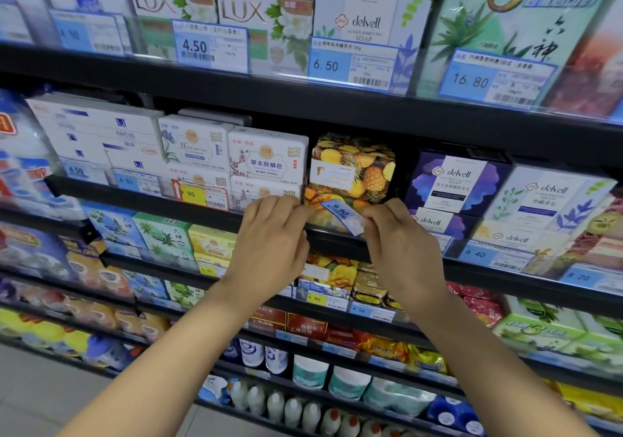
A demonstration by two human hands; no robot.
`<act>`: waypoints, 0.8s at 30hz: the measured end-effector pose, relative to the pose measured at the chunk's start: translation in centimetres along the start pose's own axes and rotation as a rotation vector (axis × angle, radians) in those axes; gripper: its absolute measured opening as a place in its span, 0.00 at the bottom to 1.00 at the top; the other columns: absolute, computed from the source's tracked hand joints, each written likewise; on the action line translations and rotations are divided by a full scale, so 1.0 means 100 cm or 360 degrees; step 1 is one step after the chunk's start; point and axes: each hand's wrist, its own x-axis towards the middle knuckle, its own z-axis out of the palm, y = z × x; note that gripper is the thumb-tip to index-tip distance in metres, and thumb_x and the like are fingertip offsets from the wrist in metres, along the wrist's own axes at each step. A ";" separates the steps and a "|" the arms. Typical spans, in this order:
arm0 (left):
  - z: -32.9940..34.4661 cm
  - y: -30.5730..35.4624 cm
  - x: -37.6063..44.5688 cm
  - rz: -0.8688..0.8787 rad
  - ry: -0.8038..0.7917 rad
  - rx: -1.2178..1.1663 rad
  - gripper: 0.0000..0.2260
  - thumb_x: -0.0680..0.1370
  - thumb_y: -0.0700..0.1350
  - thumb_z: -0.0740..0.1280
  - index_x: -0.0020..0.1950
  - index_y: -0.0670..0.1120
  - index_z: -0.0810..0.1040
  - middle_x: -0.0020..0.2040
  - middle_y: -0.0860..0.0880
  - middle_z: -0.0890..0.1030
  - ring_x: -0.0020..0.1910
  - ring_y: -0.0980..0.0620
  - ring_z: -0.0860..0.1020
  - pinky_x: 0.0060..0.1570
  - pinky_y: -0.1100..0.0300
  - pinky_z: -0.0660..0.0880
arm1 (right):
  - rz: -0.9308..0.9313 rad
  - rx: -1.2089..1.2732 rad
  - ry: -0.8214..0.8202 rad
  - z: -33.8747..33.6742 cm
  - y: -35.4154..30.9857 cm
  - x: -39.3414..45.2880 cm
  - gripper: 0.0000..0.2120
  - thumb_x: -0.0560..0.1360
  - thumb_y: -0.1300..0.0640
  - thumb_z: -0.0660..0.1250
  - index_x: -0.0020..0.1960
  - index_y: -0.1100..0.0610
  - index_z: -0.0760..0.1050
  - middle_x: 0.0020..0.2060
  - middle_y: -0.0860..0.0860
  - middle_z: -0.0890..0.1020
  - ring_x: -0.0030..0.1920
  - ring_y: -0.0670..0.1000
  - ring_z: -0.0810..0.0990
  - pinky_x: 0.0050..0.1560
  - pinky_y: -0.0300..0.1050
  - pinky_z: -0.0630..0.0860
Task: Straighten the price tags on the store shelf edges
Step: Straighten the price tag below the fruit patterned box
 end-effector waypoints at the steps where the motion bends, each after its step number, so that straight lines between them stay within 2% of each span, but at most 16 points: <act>1: 0.000 0.001 0.001 -0.0009 -0.0016 0.0003 0.15 0.73 0.42 0.61 0.58 0.43 0.77 0.50 0.46 0.76 0.52 0.44 0.73 0.55 0.52 0.65 | 0.0006 0.0012 0.0006 0.000 0.000 0.000 0.06 0.78 0.57 0.62 0.49 0.59 0.77 0.42 0.54 0.75 0.28 0.56 0.75 0.22 0.43 0.68; 10: -0.002 0.005 0.006 -0.0034 -0.0034 0.0012 0.14 0.70 0.42 0.60 0.53 0.44 0.77 0.47 0.47 0.75 0.48 0.46 0.72 0.50 0.54 0.64 | 0.0025 0.0078 0.0037 0.001 0.002 -0.001 0.05 0.78 0.58 0.63 0.49 0.59 0.77 0.43 0.54 0.75 0.29 0.56 0.76 0.22 0.46 0.73; 14: -0.003 0.010 0.009 -0.0103 -0.0070 0.0003 0.12 0.66 0.39 0.67 0.50 0.43 0.76 0.45 0.46 0.75 0.46 0.44 0.73 0.48 0.52 0.66 | 0.0016 0.0176 0.0076 0.003 0.003 0.000 0.04 0.77 0.59 0.65 0.48 0.58 0.78 0.43 0.53 0.76 0.31 0.55 0.77 0.25 0.48 0.75; 16: -0.003 0.011 0.010 -0.0128 -0.0078 0.0004 0.11 0.66 0.40 0.66 0.48 0.43 0.76 0.44 0.46 0.75 0.46 0.44 0.73 0.46 0.51 0.67 | 0.0018 0.0270 0.0110 0.005 0.004 0.000 0.04 0.77 0.59 0.66 0.50 0.57 0.79 0.43 0.52 0.78 0.33 0.54 0.79 0.27 0.49 0.76; 18: -0.002 0.011 0.011 -0.0135 -0.0074 -0.0002 0.12 0.66 0.41 0.64 0.48 0.43 0.75 0.44 0.46 0.75 0.45 0.44 0.72 0.46 0.51 0.67 | 0.0009 0.0337 0.0143 0.006 0.003 0.000 0.06 0.76 0.59 0.66 0.51 0.57 0.80 0.44 0.52 0.79 0.34 0.54 0.80 0.29 0.49 0.77; 24: 0.001 0.009 0.009 -0.0152 -0.0111 0.0029 0.13 0.65 0.41 0.68 0.49 0.43 0.76 0.46 0.46 0.74 0.48 0.44 0.71 0.51 0.51 0.67 | -0.0020 0.0416 0.0214 0.012 0.002 -0.003 0.09 0.76 0.64 0.65 0.54 0.57 0.77 0.46 0.52 0.81 0.37 0.55 0.81 0.29 0.52 0.78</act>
